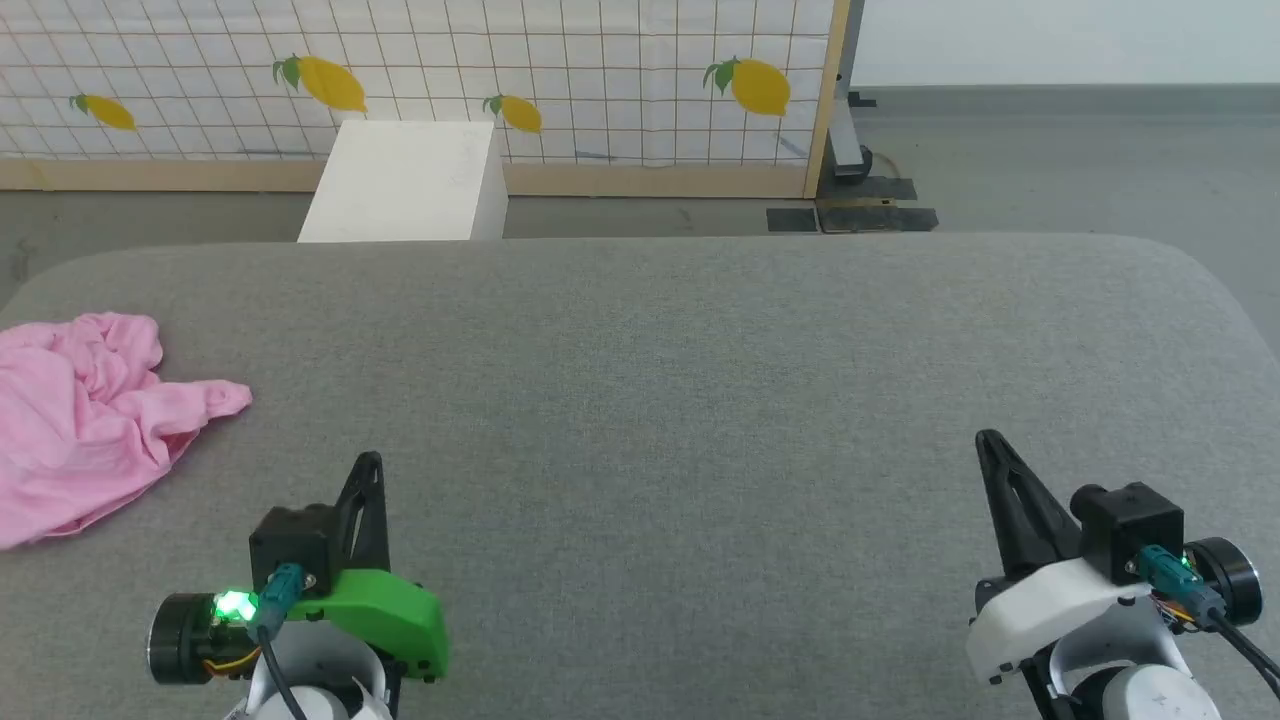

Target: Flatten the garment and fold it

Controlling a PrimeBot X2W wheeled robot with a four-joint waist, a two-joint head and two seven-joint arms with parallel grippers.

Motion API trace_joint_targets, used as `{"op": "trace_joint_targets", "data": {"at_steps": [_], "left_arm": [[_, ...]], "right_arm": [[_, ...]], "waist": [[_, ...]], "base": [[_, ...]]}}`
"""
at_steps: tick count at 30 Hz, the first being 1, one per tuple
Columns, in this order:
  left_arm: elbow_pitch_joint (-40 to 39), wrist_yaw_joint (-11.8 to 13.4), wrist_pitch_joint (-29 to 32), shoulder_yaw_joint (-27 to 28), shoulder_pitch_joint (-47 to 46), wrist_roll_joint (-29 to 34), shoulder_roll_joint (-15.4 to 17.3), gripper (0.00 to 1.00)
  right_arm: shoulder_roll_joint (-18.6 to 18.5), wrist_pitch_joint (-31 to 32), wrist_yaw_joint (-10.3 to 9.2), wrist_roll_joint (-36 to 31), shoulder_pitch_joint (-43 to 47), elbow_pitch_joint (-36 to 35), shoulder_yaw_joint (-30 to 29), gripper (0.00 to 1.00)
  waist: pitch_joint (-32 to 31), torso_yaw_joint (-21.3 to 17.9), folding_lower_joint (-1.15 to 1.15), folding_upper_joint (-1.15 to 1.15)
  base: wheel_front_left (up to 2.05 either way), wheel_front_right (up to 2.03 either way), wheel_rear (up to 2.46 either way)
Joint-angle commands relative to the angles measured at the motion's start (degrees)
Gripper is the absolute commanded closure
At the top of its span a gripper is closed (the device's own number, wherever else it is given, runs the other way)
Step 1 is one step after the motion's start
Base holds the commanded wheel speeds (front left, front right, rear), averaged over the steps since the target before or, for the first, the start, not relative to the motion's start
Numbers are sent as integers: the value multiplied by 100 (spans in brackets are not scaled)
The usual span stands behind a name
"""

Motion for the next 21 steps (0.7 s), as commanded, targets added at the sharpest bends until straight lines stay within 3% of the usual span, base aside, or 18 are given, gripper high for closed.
{"op": "trace_joint_targets", "data": {"at_steps": [1, 2, 21], "left_arm": [[-17, -6, 7, 16, 60, 59, -19, 100], [0, 0, 0, 0, 0, 0, 0, 0], [164, 36, -208, -134, 12, -182, -2, 0]], "right_arm": [[-3, -1, -8, -37, 46, -28, -6, 100], [0, 0, 0, 0, 0, 0, 0, 0], [0, -209, -1, 247, 87, 222, 45, 0]], "waist": [[0, 0, 0, 38], [0, 0, 0, 0], [-3, 85, 0, 5]], "base": [[0, 0, 0], [0, 0, 0], [0, 0, 0]]}}
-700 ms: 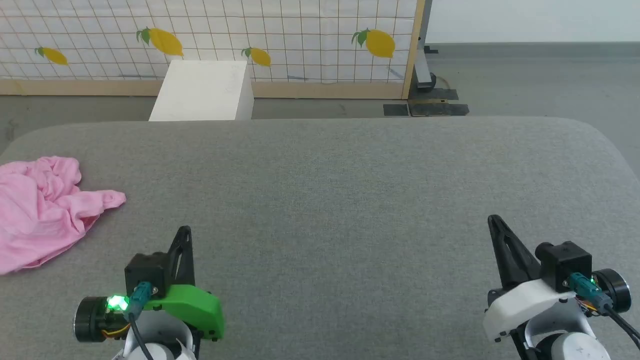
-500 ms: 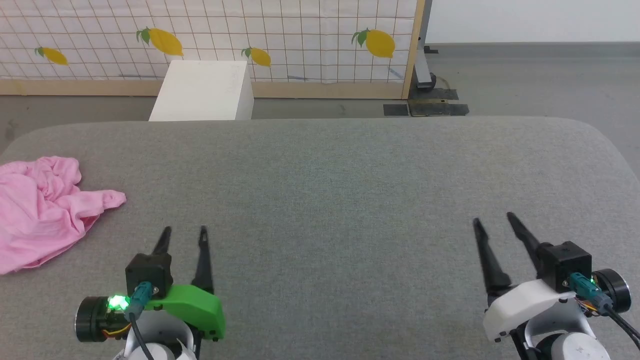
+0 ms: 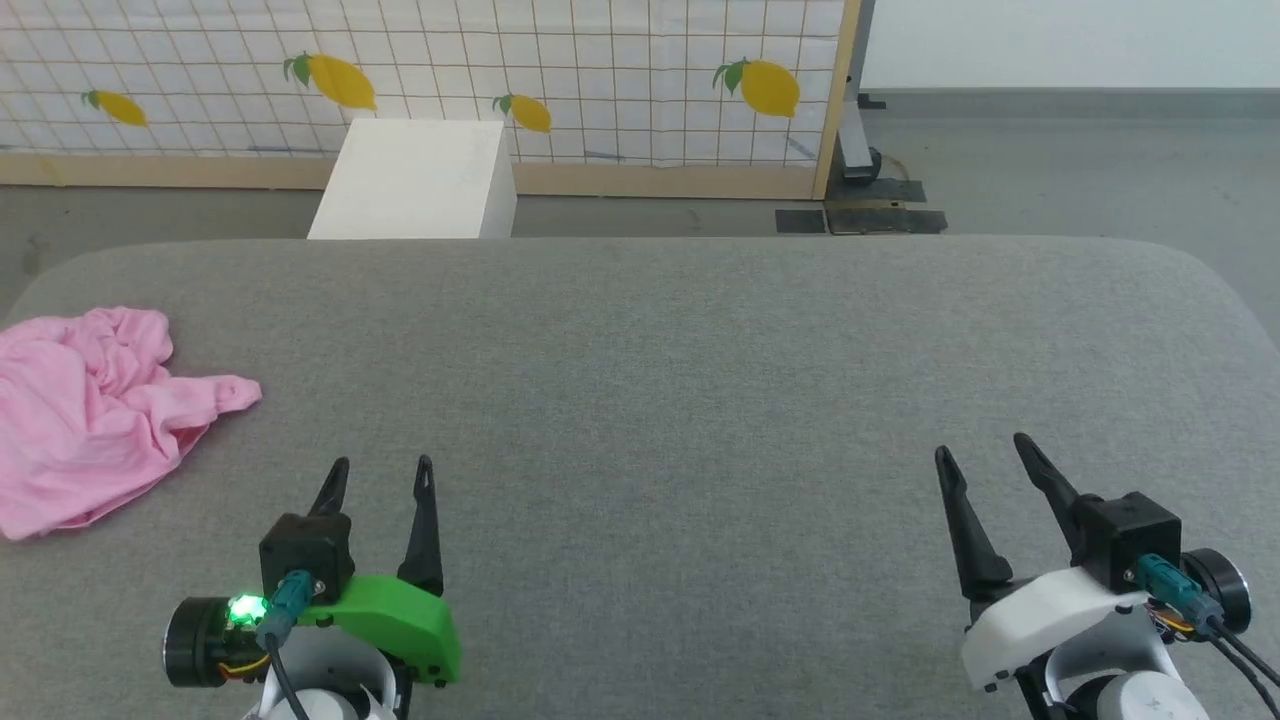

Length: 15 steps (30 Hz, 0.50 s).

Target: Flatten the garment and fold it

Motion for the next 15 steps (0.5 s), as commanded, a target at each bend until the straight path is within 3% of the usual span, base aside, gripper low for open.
{"op": "trace_joint_targets", "data": {"at_steps": [1, 15], "left_arm": [[35, 33, -64, -19, 15, -54, -3, 0], [124, 64, -230, -18, 55, -161, 0, 0]], "right_arm": [[0, -64, -1, 73, 79, 47, 15, 0], [-1, -231, -2, 230, 119, 171, 27, 0]], "waist": [[-2, 33, 0, 6], [11, 479, 0, 10]], "base": [[0, 0, 0], [0, 0, 0]]}}
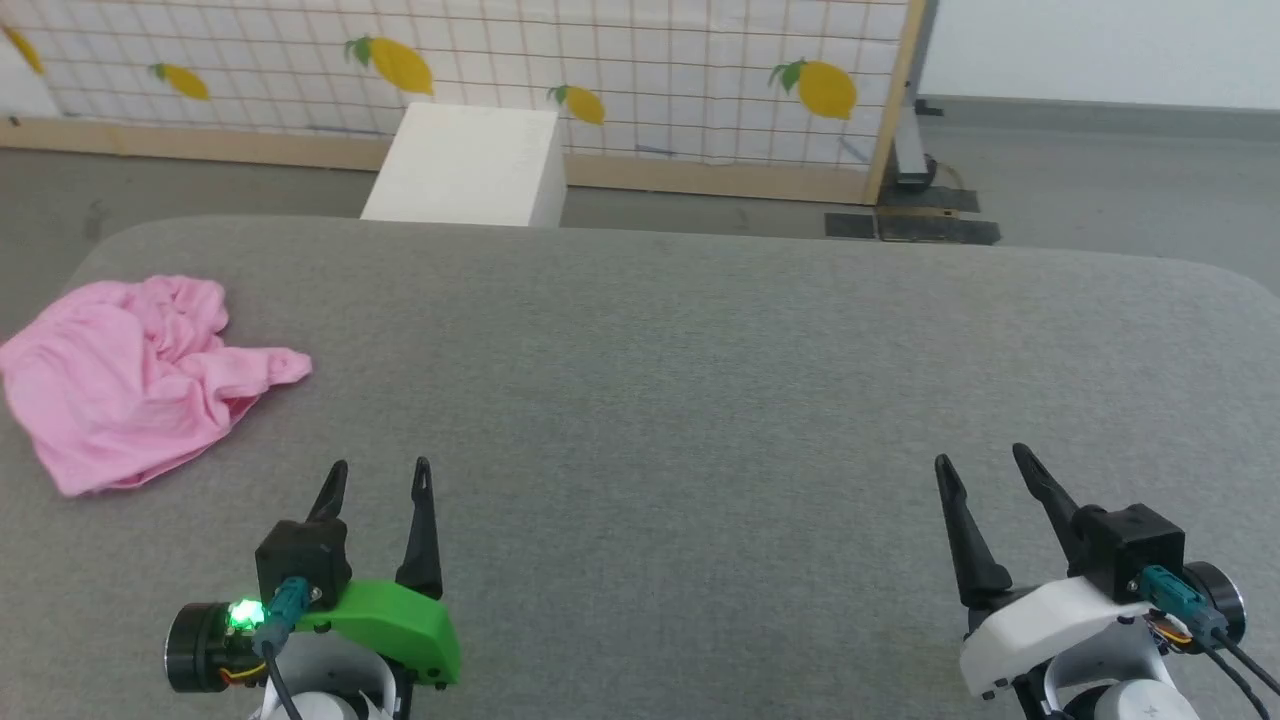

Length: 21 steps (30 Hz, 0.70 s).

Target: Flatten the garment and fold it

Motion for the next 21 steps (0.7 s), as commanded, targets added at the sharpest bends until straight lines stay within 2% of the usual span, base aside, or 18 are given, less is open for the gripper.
{"op": "trace_joint_targets", "data": {"at_steps": [1, 21], "left_arm": [[27, 24, -63, -13, 57, -67, -1, 0], [120, 87, -298, -7, 115, -224, -5, 0]], "right_arm": [[-1, -76, -2, 61, 73, 42, 12, 0], [-1, -312, -3, 267, 25, 304, 79, 0]], "waist": [[7, 126, 0, 10], [23, 1063, 0, 16]], "base": [[0, 0, 0], [0, 0, 0]]}}
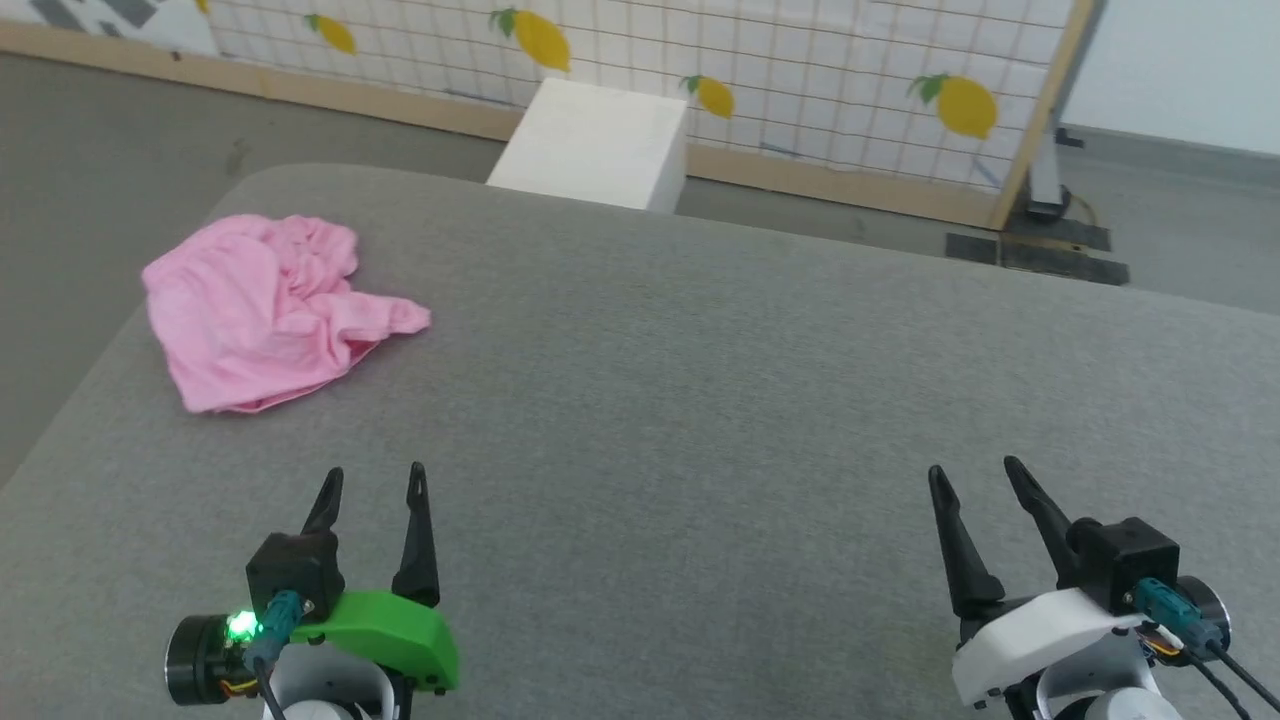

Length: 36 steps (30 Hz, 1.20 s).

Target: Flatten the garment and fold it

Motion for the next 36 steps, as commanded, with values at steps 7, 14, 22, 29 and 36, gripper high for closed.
{"op": "trace_joint_targets", "data": {"at_steps": [7, 14, 22, 29, 36], "left_arm": [[65, 59, -147, 11, 109, -70, -6, 0], [93, 77, -228, 30, 152, -95, 11, 0], [141, 126, -325, 43, 210, -131, 26, 0], [170, 159, -406, 39, 257, -168, 35, 0], [184, 240, -489, 53, 303, -217, 33, 0]], "right_arm": [[-2, -136, -4, 129, 30, 152, 31, 0], [-2, -217, -4, 243, 68, 254, 79, 0], [-3, -307, -5, 360, 95, 362, 124, 0], [-3, -382, -5, 458, 98, 449, 157, 0], [-3, -445, -5, 559, 106, 544, 156, 0]], "waist": [[-56, 440, 0, 18], [-100, 721, 0, 20], [-129, 1017, 0, 23], [-152, 1227, 0, 25], [-164, 1434, 0, 27]], "base": [[0, 0, 0], [0, 0, 0], [-2, -2, -2], [-1, -1, -1], [0, 0, 0]]}}
